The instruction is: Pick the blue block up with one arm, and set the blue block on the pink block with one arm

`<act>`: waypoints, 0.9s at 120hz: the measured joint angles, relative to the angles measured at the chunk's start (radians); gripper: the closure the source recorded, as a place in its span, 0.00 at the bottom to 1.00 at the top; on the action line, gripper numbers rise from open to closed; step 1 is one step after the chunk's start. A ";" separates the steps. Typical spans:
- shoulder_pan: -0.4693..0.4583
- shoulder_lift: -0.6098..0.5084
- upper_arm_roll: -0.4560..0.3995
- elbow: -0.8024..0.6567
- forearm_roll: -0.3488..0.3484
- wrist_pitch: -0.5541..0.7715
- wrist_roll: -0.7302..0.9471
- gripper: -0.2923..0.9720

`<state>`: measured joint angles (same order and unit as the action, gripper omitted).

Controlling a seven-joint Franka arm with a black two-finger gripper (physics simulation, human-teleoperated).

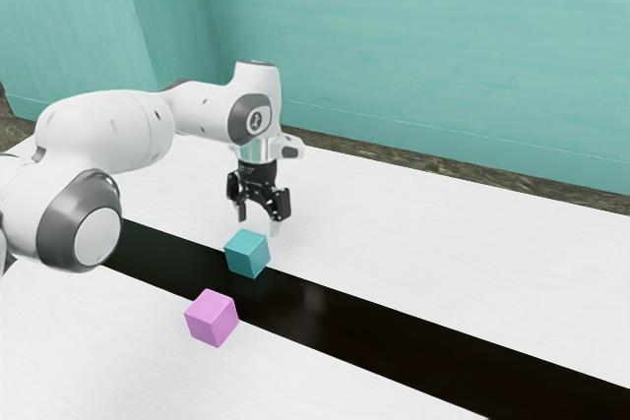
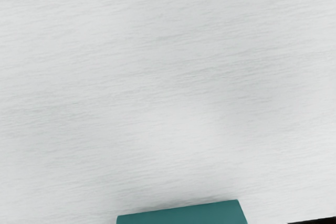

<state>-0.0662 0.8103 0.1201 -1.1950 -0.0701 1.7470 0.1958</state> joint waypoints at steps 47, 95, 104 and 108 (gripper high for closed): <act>-0.004 -0.043 -0.005 -0.094 -0.021 -0.006 0.002 0.23; -0.004 -0.044 -0.004 -0.159 -0.015 -0.003 0.003 0.23; -0.004 -0.045 -0.003 -0.165 -0.013 -0.002 0.004 0.23; -0.004 -0.045 -0.003 -0.166 -0.013 -0.001 0.004 0.23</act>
<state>-0.0706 0.7652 0.1166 -1.3607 -0.0829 1.7462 0.1994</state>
